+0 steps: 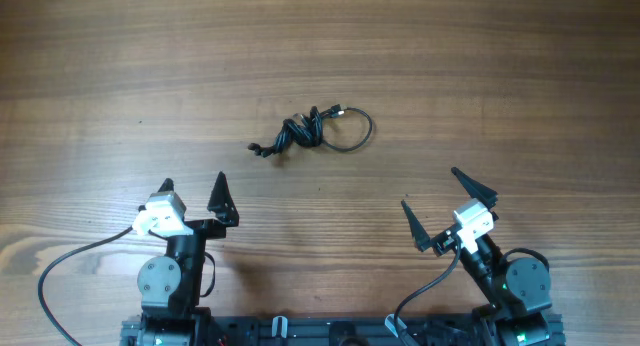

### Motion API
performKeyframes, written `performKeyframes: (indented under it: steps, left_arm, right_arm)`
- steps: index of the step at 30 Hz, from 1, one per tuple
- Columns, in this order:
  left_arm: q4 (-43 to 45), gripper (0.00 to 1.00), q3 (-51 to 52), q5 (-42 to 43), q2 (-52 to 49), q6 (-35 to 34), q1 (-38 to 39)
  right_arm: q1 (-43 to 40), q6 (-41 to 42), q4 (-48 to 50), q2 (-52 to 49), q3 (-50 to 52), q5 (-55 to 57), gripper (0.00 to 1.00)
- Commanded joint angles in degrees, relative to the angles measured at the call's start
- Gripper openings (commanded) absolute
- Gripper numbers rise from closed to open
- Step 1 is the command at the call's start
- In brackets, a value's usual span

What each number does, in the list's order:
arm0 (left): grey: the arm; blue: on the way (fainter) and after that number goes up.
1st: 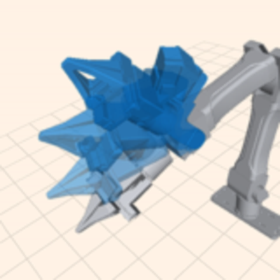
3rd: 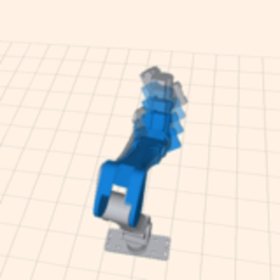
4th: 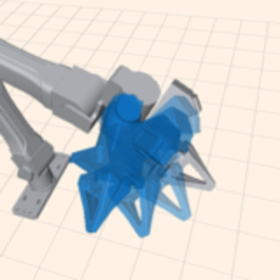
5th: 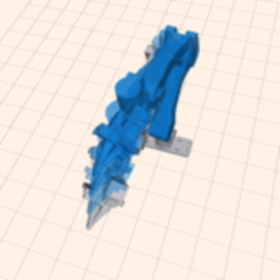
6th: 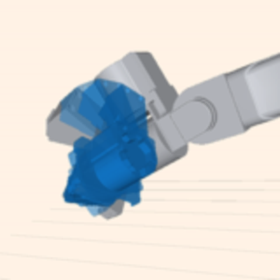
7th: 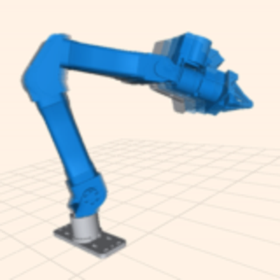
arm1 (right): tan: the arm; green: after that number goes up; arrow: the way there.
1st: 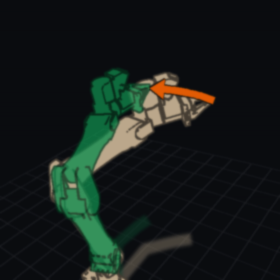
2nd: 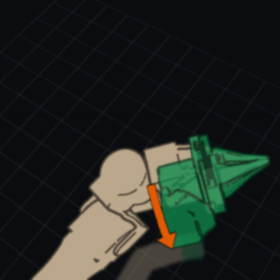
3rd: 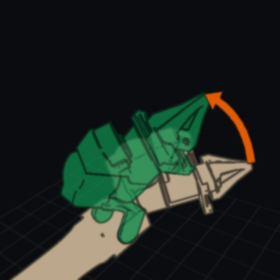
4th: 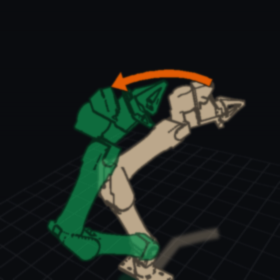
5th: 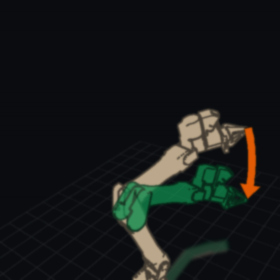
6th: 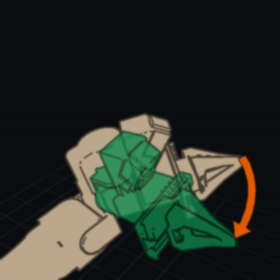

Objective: Untangle cables

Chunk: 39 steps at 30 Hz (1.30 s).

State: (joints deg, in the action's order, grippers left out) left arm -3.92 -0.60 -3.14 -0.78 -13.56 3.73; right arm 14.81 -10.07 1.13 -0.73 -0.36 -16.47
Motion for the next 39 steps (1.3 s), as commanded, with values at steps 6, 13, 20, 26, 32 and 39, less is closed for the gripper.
performKeyframes:
  steps: [6, 13, 20, 26, 32, 39]
  left_arm:
    - [-0.04, 1.0, 0.26, 0.48, 0.24, 1.18, 0.24]
    - [-0.04, 1.0, 0.26, 0.48, 0.24, 1.18, 0.24]
    - [-0.04, 1.0, 0.26, 0.48, 0.24, 1.18, 0.24]
    - [-0.04, 1.0, 0.26, 0.48, 0.24, 1.18, 0.24]
    - [-0.04, 1.0, 0.26, 0.48, 0.24, 1.18, 0.24]
    - [0.26, 1.0, 0.26, 0.48, 0.24, 1.18, 0.24]
  right_arm:
    - [-0.2, 1.09, 0.17, 0.46, 0.07, -0.04, 1.0]
    - [-0.2, 1.07, 0.17, 0.46, 0.07, -0.04, 1.0]
    - [-0.2, 1.07, 0.17, 0.46, 0.07, -0.02, 1.0]
    - [-0.2, 1.07, 0.17, 0.46, 0.07, -0.04, 1.0]
    - [-0.2, 1.09, 0.17, 0.46, 0.07, -0.04, 1.0]
    - [-0.2, -3.69, 0.2, 0.46, 0.07, 0.37, 1.0]
